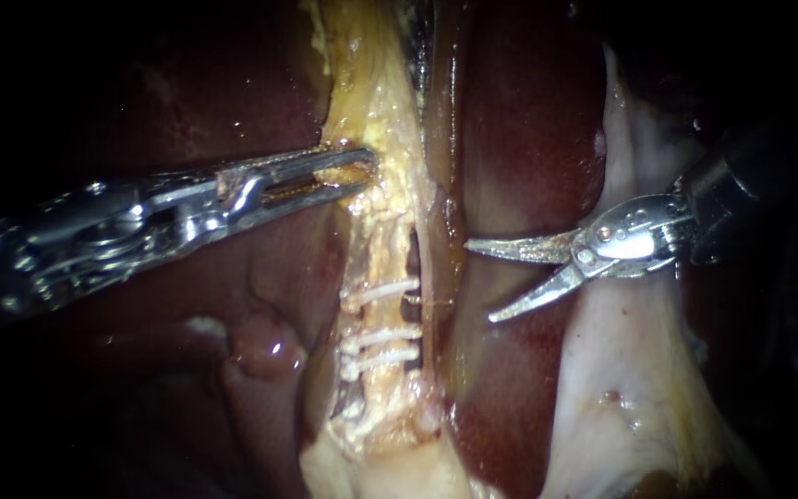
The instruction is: Go to the cutting position left tube
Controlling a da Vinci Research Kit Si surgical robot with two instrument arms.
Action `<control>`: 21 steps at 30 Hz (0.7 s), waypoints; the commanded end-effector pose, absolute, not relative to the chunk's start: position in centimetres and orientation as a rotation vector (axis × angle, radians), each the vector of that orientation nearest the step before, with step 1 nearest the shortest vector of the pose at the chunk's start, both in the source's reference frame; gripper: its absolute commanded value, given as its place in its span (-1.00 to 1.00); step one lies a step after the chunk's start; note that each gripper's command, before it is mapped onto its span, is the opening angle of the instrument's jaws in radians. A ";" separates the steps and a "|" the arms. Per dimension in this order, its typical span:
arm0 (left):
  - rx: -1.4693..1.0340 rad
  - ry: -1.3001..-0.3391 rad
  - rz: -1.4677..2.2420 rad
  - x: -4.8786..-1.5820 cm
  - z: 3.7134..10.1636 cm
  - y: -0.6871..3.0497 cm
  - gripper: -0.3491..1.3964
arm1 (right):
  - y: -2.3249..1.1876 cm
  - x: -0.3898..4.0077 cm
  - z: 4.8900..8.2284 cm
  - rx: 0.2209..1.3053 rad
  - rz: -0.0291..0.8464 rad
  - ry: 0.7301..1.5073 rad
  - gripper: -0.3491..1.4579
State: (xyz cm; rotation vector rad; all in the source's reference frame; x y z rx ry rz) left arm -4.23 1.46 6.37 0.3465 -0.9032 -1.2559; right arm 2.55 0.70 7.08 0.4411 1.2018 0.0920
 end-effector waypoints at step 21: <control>0.316 -0.971 -1.317 -3.44 5.40 1.83 -1.00 | 0.02 3.16 7.82 0.741 0.199 1.178 0.97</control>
